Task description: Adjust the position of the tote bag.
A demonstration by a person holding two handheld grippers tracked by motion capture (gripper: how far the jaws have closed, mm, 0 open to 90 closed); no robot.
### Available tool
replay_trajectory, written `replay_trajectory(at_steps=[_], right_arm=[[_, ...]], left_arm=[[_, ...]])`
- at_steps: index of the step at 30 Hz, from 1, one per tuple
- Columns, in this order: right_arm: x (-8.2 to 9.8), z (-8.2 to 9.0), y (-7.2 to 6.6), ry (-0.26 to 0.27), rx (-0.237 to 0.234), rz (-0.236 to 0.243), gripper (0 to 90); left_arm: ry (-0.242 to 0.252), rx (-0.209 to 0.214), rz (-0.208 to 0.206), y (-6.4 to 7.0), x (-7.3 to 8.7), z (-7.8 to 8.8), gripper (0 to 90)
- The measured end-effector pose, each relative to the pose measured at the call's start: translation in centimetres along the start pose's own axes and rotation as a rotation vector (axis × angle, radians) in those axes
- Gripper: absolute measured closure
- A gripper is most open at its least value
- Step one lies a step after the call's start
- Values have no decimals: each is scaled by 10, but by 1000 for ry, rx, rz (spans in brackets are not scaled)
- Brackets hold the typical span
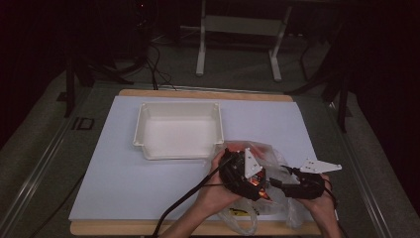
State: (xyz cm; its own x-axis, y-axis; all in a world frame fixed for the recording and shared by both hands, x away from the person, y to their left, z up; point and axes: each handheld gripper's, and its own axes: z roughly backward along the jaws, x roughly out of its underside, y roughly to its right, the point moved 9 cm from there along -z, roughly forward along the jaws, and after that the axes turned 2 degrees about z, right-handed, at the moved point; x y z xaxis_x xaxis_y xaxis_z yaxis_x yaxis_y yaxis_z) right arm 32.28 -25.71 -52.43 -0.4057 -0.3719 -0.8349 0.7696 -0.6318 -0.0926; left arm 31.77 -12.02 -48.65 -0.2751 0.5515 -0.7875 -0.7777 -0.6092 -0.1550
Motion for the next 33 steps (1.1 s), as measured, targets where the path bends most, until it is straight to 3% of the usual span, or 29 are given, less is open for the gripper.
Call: replay_trajectory(at_steps=[3,4,6,7,8,9,10,11,12,19,20,25,30,33], right_arm=[[0,0,0,0,3,-1,349],[0,0,1,-2,7,3,349],[2,0,3,-13,29,7,354],[3,-1,4,-22,42,5,355],[4,-3,6,-32,55,4,358],[4,-3,6,-32,55,4,358],[8,-7,9,-58,87,8,363],[8,-7,9,-58,87,8,363],[12,-10,12,-90,124,17,385],[19,-17,20,-146,210,14,429],[21,-17,25,-161,248,6,438],[22,-15,31,-154,268,-34,448],[24,-11,38,-150,314,-72,491],[25,-7,42,-140,328,-97,494]], left_arm=[[-32,-21,-20,-2,9,-8,67],[-80,-91,-28,-11,23,-13,182],[-91,-110,-24,-14,28,-13,222],[-108,-132,-25,-21,39,-10,279],[-108,-132,-25,-21,39,-10,330],[-119,-160,-24,-25,44,-8,330],[-154,-211,-43,-34,54,-2,368],[-154,-211,-43,-34,54,-2,409],[-175,-279,-62,-45,63,4,414],[-221,-357,-32,-71,86,17,489],[-225,-365,-23,-76,93,21,486],[-221,-350,1,-83,104,27,453],[-179,-286,33,-87,117,34,430],[-163,-273,43,-88,119,36,417]])
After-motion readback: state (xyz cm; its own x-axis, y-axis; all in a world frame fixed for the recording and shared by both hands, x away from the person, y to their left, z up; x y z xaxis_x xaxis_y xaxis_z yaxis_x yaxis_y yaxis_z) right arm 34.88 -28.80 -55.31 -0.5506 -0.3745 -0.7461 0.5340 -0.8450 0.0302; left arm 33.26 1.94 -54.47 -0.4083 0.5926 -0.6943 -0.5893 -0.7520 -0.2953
